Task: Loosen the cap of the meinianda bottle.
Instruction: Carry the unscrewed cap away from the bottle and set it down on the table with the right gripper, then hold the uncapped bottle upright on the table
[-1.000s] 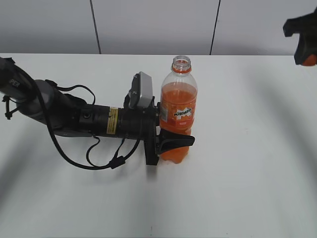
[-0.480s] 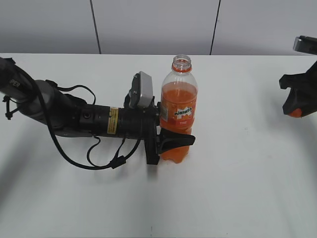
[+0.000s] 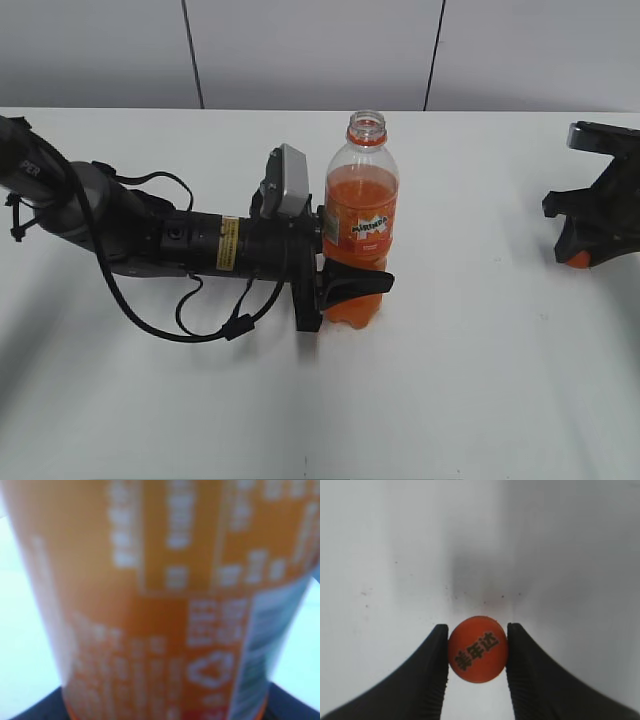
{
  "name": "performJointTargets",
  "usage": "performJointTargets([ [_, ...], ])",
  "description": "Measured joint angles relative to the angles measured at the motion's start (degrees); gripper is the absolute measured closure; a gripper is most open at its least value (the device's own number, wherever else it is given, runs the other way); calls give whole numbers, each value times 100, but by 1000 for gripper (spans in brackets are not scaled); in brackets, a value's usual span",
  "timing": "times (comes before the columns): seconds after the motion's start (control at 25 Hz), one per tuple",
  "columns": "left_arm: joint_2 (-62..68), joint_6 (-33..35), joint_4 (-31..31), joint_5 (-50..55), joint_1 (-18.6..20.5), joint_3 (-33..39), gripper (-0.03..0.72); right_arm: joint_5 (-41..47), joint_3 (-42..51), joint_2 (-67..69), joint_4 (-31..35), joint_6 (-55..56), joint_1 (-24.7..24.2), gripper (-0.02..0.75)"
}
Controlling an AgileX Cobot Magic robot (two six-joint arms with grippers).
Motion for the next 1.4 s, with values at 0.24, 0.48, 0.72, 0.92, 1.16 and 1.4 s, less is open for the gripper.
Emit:
performJointTargets([
  [0.24,0,0,0,4,0,0,302,-123,0,6,-242,-2,0,469],
  [0.48,0,0,-5,4,0,0,302,-163,0,112,-256,-7,0,467],
  [0.72,0,0,-5,4,0,0,302,-163,0,249,-202,-7,0,388],
  [0.92,0,0,-5,4,0,0,302,-54,-100,249,-183,8,0,266],
  [1.16,0,0,-5,4,0,0,302,498,-511,253,-37,44,0,243],
  [1.4,0,65,-36,-1,0,0,295,1282,-1271,243,124,45,0,243],
])
